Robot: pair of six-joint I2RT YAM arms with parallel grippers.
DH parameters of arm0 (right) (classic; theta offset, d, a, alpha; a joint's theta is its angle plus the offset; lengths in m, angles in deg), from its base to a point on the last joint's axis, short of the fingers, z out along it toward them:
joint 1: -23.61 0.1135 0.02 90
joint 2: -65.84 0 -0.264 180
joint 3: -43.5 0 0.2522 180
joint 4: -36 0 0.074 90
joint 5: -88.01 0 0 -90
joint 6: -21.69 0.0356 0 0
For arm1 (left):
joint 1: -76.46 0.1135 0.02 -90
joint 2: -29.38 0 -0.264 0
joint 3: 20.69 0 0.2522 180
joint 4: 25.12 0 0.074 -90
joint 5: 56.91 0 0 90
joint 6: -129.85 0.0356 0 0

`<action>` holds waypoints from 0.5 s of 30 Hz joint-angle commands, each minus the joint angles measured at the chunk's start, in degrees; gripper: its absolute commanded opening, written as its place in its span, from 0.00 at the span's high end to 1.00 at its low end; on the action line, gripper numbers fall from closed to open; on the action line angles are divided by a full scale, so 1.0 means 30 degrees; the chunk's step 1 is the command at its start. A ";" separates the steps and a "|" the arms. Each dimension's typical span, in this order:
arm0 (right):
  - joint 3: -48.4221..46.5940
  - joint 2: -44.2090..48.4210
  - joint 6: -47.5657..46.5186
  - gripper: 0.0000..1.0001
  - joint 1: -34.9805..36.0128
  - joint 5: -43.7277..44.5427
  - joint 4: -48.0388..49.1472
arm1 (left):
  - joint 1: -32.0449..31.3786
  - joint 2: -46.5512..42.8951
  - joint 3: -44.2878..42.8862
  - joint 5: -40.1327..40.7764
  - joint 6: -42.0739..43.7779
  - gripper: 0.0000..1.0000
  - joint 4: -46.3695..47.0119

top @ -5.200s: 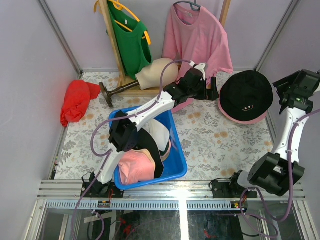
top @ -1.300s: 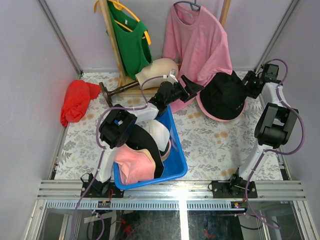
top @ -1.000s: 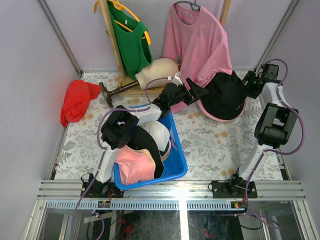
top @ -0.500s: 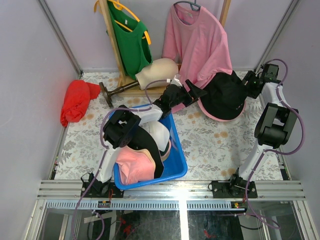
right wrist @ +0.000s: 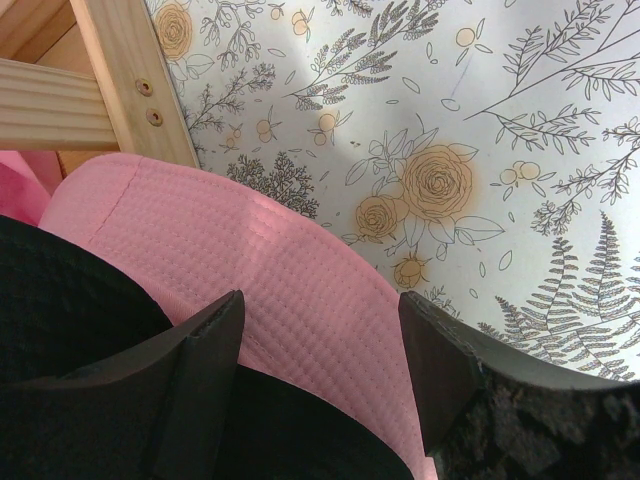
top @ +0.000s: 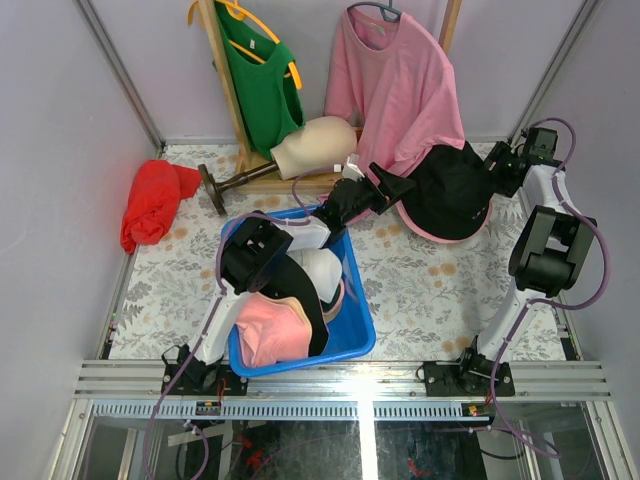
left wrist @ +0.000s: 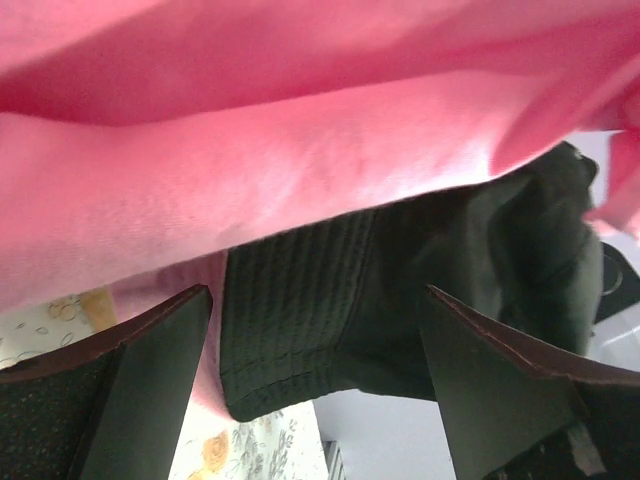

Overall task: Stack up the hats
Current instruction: Adjust the hat on the hat stand.

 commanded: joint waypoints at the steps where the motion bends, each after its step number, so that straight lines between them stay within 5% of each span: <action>1: -0.0118 0.0979 0.0068 0.29 0.0450 -0.1093 -0.0314 | -0.0182 0.0219 0.0451 0.0824 -0.0667 0.18 0.3820; 8: -0.0034 0.1099 0.0170 0.29 0.0451 -0.1126 -0.0280 | -0.0243 0.0710 0.0437 0.0459 -0.1328 0.34 0.4419; 15: 0.0035 0.1411 0.0784 0.30 0.0454 -0.1592 -0.0250 | -0.0259 0.0938 0.0325 0.0532 -0.1697 0.79 0.4286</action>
